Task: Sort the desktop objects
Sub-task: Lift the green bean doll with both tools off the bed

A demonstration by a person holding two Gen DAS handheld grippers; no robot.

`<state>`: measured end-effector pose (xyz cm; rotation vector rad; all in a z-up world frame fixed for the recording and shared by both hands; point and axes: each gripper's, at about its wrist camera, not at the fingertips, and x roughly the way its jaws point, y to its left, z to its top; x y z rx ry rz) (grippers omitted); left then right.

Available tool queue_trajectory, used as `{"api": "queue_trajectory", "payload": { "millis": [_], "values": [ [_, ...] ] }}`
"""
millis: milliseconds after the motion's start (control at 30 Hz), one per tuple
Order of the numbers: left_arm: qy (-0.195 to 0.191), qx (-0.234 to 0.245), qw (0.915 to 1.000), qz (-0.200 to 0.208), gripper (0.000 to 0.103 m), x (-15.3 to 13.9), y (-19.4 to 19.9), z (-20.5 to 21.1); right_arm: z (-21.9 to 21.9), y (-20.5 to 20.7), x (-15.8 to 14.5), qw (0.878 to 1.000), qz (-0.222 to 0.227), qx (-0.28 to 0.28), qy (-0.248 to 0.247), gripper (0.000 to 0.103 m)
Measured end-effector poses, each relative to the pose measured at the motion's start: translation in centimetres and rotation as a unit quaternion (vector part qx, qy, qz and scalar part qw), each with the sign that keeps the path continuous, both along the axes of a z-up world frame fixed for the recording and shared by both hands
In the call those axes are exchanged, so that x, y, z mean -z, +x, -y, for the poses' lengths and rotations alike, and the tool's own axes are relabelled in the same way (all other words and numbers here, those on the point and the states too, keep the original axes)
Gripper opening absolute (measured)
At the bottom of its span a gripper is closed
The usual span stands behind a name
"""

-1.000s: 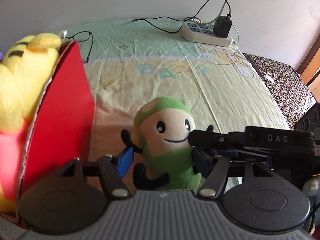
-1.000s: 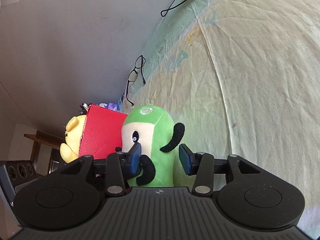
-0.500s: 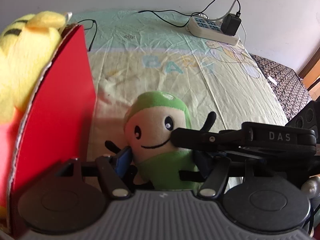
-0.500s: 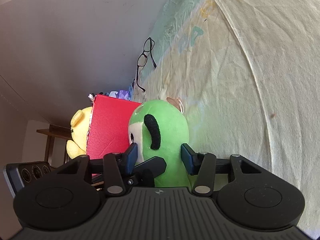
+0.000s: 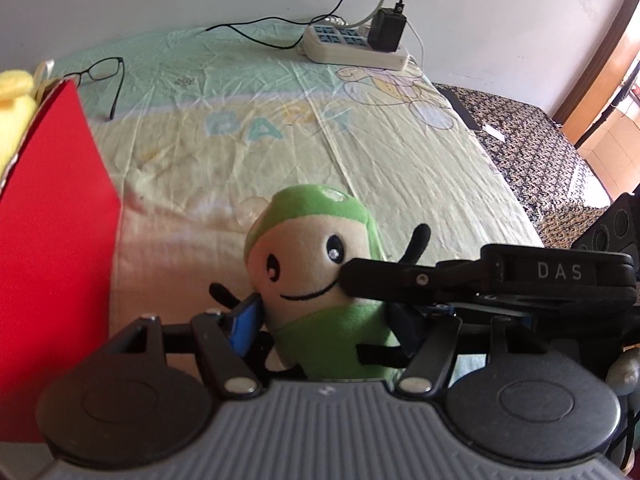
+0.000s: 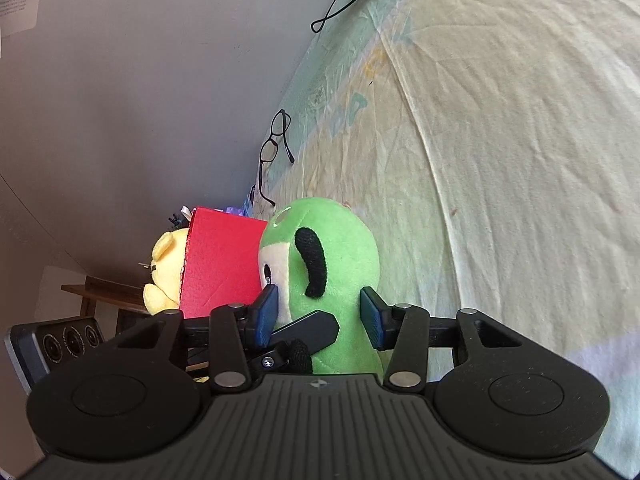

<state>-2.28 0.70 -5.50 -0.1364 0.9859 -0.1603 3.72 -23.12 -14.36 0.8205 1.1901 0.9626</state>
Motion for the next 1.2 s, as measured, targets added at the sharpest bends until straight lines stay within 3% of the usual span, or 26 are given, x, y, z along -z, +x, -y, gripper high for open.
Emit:
{"api": "queue_trajectory", "payload": {
  "millis": [467,733,1200],
  "values": [
    [-0.016,0.073,0.9948,0.069,0.069,-3.9,-2.9,2.6,5.0,-3.6,-3.6,0.994,0.038,0.093,0.032,0.048],
    [-0.014,0.103,0.9930,0.057,0.069,-4.2,-4.4,0.8,3.7,-6.3,-4.3,0.991,0.047,0.121,0.025,0.048],
    [-0.003,0.159,0.9871,0.016,0.069,-4.0,-8.5,-5.0,-0.9,-14.0,-3.7,0.981,0.008,0.192,0.017,0.048]
  ]
}}
